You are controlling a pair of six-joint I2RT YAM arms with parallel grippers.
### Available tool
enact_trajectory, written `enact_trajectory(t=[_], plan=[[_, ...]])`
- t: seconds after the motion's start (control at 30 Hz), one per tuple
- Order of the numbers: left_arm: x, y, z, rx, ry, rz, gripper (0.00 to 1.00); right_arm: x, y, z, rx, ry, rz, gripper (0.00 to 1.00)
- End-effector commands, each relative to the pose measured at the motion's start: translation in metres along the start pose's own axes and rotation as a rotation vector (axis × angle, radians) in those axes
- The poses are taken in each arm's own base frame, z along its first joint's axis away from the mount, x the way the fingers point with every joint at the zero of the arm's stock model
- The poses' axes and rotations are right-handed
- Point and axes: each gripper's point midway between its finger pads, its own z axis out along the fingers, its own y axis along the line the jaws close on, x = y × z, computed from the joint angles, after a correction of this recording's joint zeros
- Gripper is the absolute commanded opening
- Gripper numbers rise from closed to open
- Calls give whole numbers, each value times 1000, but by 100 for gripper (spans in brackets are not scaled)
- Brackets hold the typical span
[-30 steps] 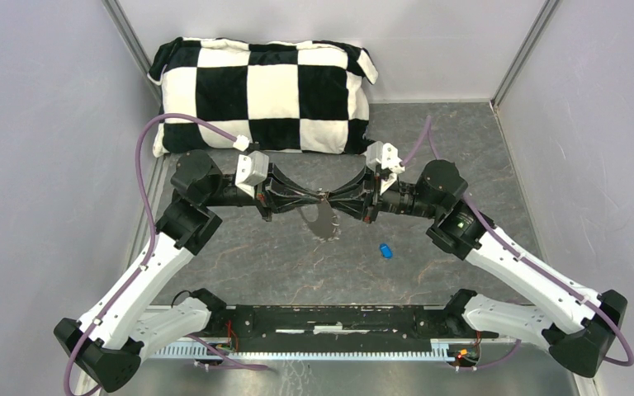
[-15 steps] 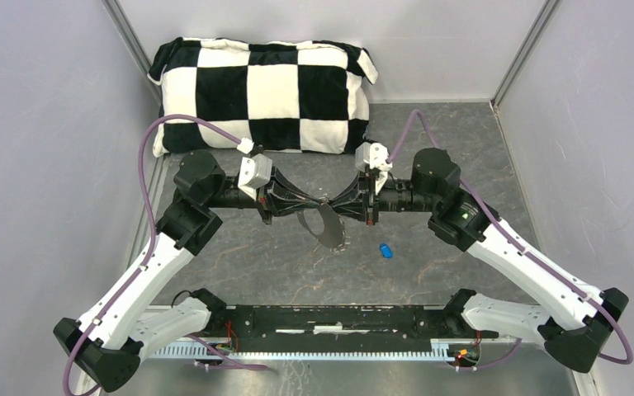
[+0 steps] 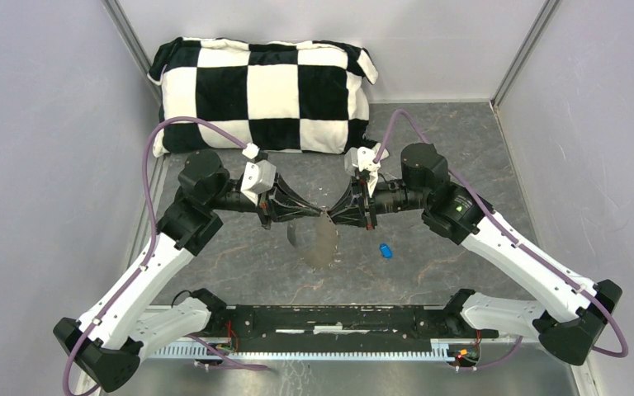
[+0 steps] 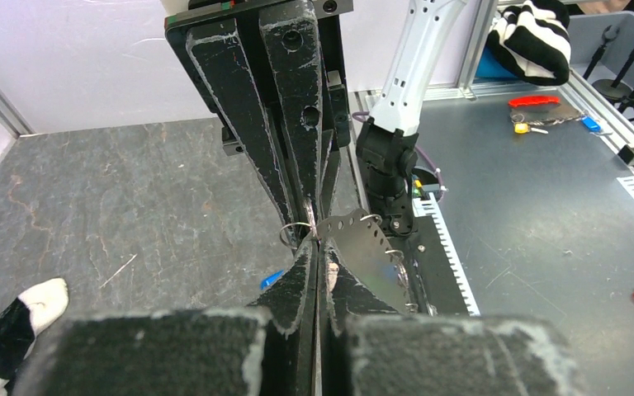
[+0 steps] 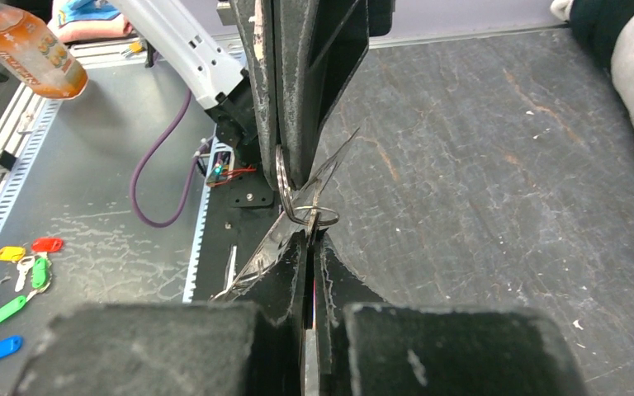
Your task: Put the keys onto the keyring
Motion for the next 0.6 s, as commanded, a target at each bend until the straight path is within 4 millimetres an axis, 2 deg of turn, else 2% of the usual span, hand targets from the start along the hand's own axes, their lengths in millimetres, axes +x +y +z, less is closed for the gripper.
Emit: enact_trajectory(t=[0.0,0.27,0.4,0.57], plan=[[-26,6,-2,-24,-36,147,2,-8,26,-3,-121,-13,-18,1],[-19,1,-3,5,-9,156,2,-27,25,-5,-122,-4,-56,1],[-17,-1,-5,7,1,162,2,-26,26,-8,-112,16,-63,1],[-21,-5,-3,33,-15,154,2,-21,30,-4,-160,13,-26,1]])
